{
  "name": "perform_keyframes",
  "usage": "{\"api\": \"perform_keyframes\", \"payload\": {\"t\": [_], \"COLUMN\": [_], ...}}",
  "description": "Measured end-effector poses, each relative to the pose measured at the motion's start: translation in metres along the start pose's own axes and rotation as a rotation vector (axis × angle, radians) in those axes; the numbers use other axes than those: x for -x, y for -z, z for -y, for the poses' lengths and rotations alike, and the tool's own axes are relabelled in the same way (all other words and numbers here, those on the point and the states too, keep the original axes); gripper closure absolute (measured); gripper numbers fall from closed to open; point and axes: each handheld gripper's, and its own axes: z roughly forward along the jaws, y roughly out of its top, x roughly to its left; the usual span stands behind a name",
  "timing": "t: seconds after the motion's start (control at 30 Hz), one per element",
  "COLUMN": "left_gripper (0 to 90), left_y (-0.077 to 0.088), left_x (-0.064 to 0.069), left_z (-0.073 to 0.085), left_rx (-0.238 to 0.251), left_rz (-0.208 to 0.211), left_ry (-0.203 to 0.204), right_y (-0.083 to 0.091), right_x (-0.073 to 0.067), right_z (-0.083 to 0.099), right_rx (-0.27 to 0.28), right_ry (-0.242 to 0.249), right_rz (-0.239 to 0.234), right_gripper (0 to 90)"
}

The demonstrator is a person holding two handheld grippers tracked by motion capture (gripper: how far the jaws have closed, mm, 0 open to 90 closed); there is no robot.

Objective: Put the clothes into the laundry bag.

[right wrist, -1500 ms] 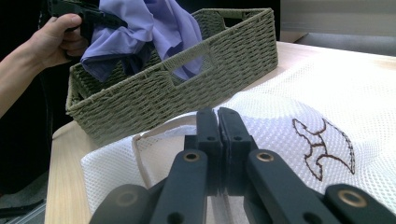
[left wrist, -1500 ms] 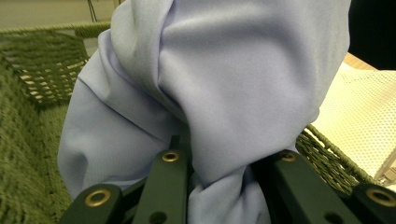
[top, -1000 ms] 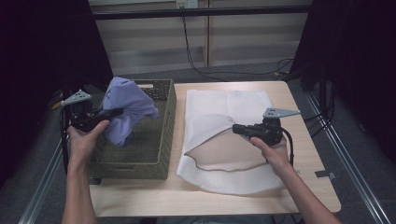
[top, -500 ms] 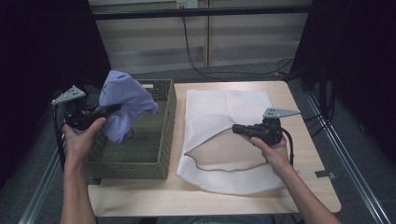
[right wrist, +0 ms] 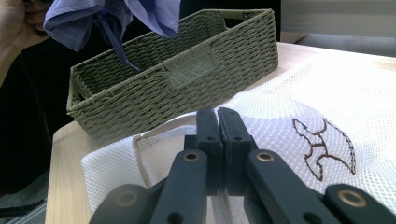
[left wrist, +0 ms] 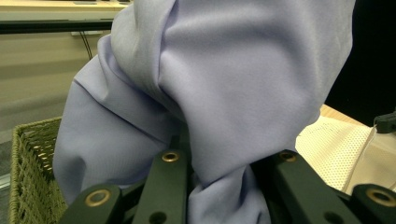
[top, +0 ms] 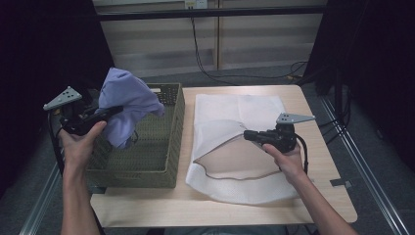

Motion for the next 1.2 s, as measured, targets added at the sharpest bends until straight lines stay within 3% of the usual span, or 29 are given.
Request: {"api": "perform_keyframes", "payload": {"t": [0.13, 0.47, 1.2], "left_gripper": [75.7, 75.7, 75.5], "left_y": [0.002, 0.015, 0.025], "left_x": [0.001, 0.014, 0.046], "left_z": [-0.002, -0.015, -0.036], "left_rx": [0.009, 0.052, 0.13], "left_rz": [0.003, 0.007, 0.074], "left_ry": [0.005, -0.037, -0.106], "right_y": [0.0, 0.0, 0.0], "right_x": [0.0, 0.0, 0.0], "right_z": [0.0, 0.0, 0.0], "right_rx": [0.001, 0.003, 0.002], "right_ry": [0.001, 0.004, 0.007], "right_rz": [0.001, 0.002, -0.001], "right_gripper": [88.2, 88.2, 88.1]}}
